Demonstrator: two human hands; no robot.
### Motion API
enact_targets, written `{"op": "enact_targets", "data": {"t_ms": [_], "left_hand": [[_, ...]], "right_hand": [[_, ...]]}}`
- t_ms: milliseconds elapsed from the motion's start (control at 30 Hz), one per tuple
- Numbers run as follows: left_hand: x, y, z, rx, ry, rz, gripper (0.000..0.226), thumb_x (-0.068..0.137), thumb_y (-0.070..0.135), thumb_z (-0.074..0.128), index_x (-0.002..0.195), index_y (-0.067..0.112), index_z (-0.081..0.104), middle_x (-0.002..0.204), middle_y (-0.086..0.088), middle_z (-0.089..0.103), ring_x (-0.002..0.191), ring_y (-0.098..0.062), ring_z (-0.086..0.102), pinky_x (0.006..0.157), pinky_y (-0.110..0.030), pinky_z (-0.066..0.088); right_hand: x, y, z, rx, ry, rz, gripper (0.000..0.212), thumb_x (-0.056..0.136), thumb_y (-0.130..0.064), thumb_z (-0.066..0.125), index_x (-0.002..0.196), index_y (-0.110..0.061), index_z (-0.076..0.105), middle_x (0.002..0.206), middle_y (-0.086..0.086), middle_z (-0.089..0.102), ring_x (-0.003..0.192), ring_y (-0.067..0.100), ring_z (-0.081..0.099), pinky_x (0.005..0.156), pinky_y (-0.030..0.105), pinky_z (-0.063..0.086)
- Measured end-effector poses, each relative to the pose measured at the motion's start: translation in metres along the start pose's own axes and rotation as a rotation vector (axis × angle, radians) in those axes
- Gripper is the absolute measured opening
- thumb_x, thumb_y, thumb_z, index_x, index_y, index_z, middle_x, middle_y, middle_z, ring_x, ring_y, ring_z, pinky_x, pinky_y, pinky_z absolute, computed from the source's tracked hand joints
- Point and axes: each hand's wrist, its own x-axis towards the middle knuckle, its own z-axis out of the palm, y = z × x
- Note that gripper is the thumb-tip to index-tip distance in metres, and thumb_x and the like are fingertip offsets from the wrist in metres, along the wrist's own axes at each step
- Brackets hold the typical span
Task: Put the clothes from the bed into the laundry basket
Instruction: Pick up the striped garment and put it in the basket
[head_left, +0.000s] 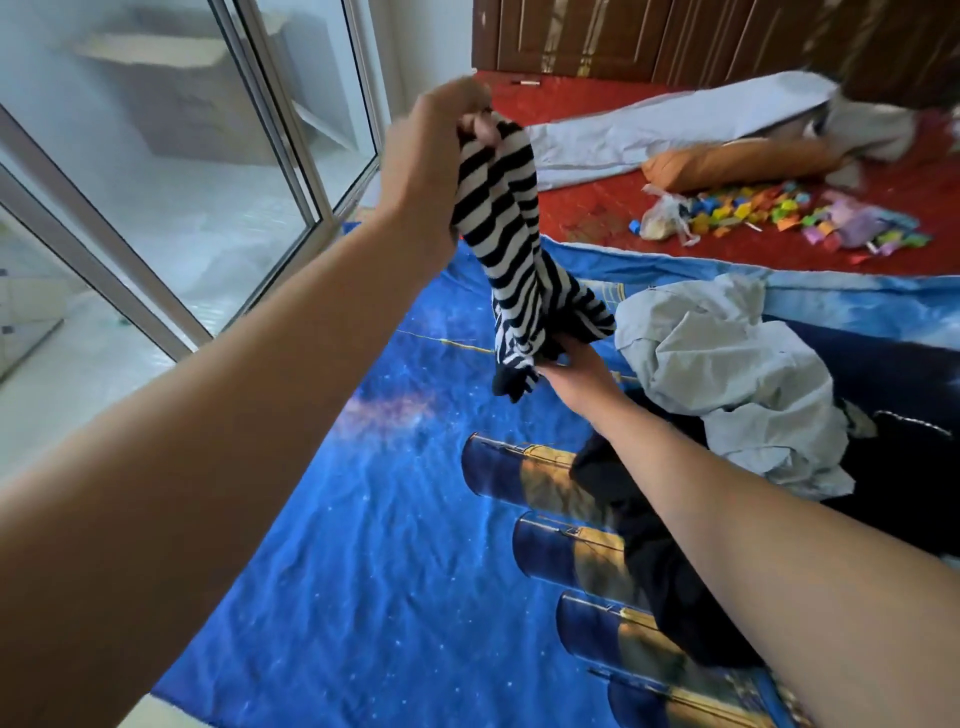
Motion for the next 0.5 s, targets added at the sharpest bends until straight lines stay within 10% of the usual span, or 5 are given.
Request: {"op": "enact_targets", "data": {"t_ms": [233, 500], "left_hand": [[-0.052, 0.033, -0.024, -0.057, -0.039, -0.076, 0.006, 0.082, 0.008, 0.06, 0.08, 0.008, 0.066, 0.08, -0.013, 0.061, 0.074, -0.026, 0.059, 0.072, -0.033, 0.049], [-0.165, 0.104, -0.044, 0.489, -0.062, 0.18, 0.057, 0.084, -0.001, 0.064, 0.135, 0.021, 0.051, 0.106, 0.009, 0.065, 0.096, 0.002, 0.064, 0.09, -0.025, 0.056]], "right_hand": [[-0.038, -0.093, -0.032, 0.551, -0.149, 0.004, 0.032, 0.084, -0.044, 0.074, 0.115, -0.033, 0.071, 0.107, -0.016, 0.076, 0.098, 0.0, 0.072, 0.085, 0.039, 0.061], [-0.167, -0.23, -0.051, 0.715, -0.139, -0.031, 0.014, 0.089, -0.024, 0.071, 0.102, -0.02, 0.075, 0.102, 0.008, 0.077, 0.094, 0.024, 0.075, 0.07, 0.03, 0.06]]}}
